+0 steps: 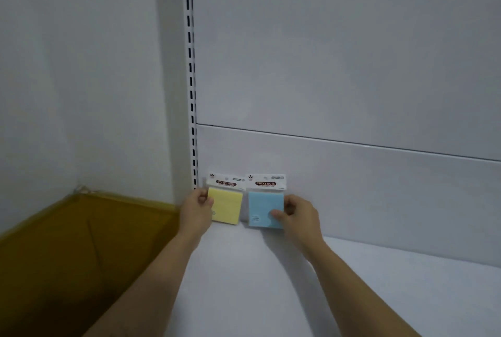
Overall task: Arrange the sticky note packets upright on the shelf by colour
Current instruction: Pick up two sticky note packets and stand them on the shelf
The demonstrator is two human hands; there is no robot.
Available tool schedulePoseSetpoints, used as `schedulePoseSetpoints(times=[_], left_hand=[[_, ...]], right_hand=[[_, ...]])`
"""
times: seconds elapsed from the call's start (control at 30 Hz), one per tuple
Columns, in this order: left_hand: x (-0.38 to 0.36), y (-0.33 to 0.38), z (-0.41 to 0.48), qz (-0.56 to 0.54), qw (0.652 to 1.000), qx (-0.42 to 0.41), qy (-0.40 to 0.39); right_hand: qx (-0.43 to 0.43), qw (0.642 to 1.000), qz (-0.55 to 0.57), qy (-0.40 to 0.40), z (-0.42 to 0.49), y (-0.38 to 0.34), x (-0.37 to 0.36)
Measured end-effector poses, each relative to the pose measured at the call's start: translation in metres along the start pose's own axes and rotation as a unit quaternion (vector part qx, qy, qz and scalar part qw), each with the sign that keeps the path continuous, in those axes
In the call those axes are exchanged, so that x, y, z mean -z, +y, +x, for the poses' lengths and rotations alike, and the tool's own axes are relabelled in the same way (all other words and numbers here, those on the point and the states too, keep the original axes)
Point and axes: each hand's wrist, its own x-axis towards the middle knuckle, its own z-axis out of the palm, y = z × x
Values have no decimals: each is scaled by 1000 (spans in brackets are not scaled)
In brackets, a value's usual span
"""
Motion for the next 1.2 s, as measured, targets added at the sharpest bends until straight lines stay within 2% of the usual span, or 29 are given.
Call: schedulePoseSetpoints(times=[0.27, 0.47, 0.6, 0.7, 0.87, 1.2], left_hand=[[-4, -37, 11, 0, 1000, -22, 14], [-2, -36, 12, -5, 999, -23, 26], [-1, -34, 10, 8, 1000, -18, 18], [0, -32, 6, -6, 999, -15, 38], [2, -31, 3, 31, 997, -38, 54], [-2, -31, 3, 34, 996, -45, 64]], right_hand=[[-50, 995, 27, 83, -12, 19, -37], [-27, 995, -42, 82, -10, 22, -39], [-38, 994, -57, 81, -8, 24, -38], [-35, 994, -55, 87, -10, 24, -38], [-48, 993, -54, 93, -11, 20, -37], [-2, 989, -122, 82, -10, 26, -44]])
